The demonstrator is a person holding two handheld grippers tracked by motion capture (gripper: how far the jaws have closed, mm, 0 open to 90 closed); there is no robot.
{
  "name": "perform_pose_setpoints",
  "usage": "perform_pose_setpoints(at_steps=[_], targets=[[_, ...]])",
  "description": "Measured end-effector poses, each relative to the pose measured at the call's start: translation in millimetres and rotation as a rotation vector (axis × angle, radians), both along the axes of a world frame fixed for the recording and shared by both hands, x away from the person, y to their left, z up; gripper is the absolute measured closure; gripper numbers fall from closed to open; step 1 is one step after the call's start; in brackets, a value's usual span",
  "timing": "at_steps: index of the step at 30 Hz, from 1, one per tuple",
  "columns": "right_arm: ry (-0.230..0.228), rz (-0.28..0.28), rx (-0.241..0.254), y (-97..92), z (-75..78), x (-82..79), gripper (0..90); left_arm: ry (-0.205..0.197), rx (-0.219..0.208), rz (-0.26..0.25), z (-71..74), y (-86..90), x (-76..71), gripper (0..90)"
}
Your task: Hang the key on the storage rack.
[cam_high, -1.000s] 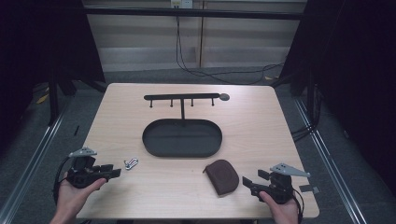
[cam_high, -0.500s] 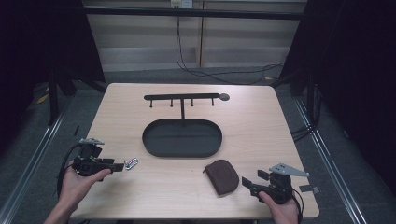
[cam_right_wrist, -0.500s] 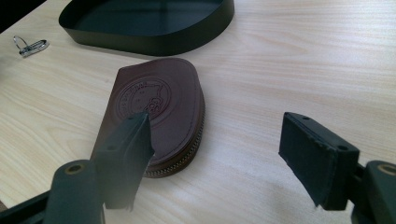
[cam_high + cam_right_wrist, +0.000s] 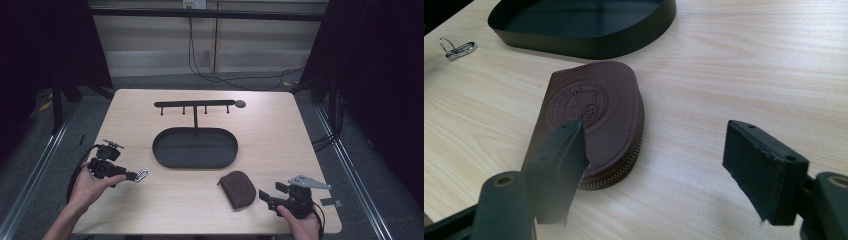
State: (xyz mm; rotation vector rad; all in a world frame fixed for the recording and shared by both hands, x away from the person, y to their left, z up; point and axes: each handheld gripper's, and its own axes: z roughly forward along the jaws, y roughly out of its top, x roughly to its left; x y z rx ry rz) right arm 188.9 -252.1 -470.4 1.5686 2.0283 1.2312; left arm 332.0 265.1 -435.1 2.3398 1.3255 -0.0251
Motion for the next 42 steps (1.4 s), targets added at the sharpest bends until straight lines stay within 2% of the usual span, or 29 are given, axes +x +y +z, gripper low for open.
perform_pose_setpoints(at_steps=[1,2,3,4,7,11,13,21,30,42], targets=[[0.000,0.001,-0.001,0.0,-0.1,0.0,25.2,0.000,0.000,0.000,0.0,0.0,0.0,46.6],[0.001,0.001,-0.001,0.0,-0.1,0.1,25.2,0.019,0.010,0.002,-1.2,-2.6,3.5,47.0],[0.001,0.001,-0.001,0.0,-0.1,0.1,25.2,0.019,0.010,0.002,-1.2,-2.6,3.5,47.1],[0.001,0.000,-0.001,0.1,-0.1,0.0,25.3,0.037,0.019,-0.010,-2.6,-5.3,7.1,47.6],[0.001,0.001,0.000,0.1,-0.1,0.0,25.2,0.060,0.032,-0.003,-5.0,-8.7,12.6,49.0],[0.002,0.004,0.000,0.0,-0.4,0.1,25.2,0.059,0.040,0.014,-7.7,-11.4,17.4,51.2],[0.004,0.006,0.000,0.2,-0.8,0.4,25.2,0.090,0.050,0.018,-11.0,-14.4,21.9,51.2],[0.006,0.007,0.001,-0.2,-0.6,-0.1,25.1,0.125,0.089,0.035,-17.2,-20.8,30.1,54.4],[0.005,0.011,0.002,0.3,-0.6,-0.2,25.0,0.136,0.131,0.017,-24.8,-26.9,30.1,60.6],[0.004,0.011,0.002,0.1,-0.6,-0.3,25.0,0.141,0.138,0.008,-26.3,-25.3,30.4,64.3]])
